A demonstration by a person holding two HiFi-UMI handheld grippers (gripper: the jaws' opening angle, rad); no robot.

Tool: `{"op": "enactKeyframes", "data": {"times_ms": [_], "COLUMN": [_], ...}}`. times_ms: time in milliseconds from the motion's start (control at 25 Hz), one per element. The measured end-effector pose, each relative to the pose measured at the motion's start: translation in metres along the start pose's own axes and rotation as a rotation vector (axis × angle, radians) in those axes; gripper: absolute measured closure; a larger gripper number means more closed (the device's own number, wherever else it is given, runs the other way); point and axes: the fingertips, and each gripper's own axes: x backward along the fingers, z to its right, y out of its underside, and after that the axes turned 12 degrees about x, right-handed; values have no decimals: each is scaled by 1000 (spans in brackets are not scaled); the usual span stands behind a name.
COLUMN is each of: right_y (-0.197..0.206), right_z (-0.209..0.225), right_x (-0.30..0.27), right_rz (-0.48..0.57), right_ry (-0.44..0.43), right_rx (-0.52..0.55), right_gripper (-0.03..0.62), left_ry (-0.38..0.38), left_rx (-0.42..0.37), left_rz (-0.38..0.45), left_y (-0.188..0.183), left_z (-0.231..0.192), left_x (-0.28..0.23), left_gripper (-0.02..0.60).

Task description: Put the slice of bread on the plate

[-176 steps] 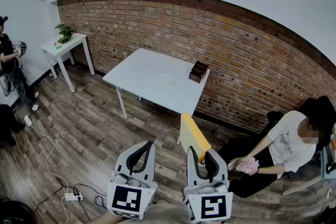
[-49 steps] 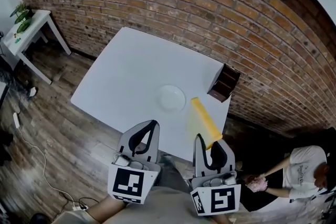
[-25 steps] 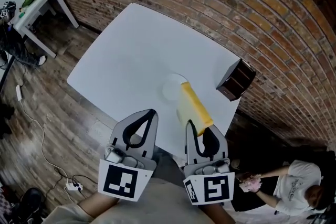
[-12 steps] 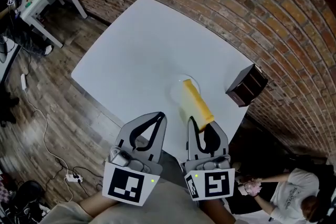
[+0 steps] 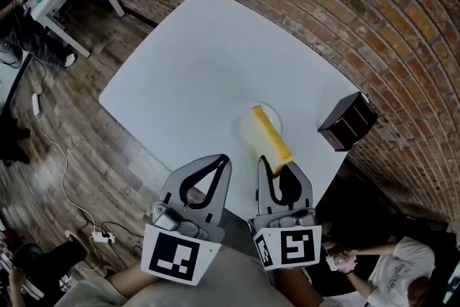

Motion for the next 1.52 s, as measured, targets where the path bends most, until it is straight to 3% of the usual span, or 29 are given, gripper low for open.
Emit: {"op": "enactKeyframes", "data": {"times_ms": [840,1520], "right_y": [61,84], "right_z": [5,12], "right_x": [-40,-59], "right_rz": [-108,-146], "right_ry": [-48,-82], "right_rx": [-107,-144], "right_gripper": [497,497], "left_ry": [-7,-29], "left_rx": [10,17], "left_rz": [-57,-95], "left_y": [19,31], "left_z": [-7,-8], "left_x": [-18,-37], "left_gripper": [574,572]}}
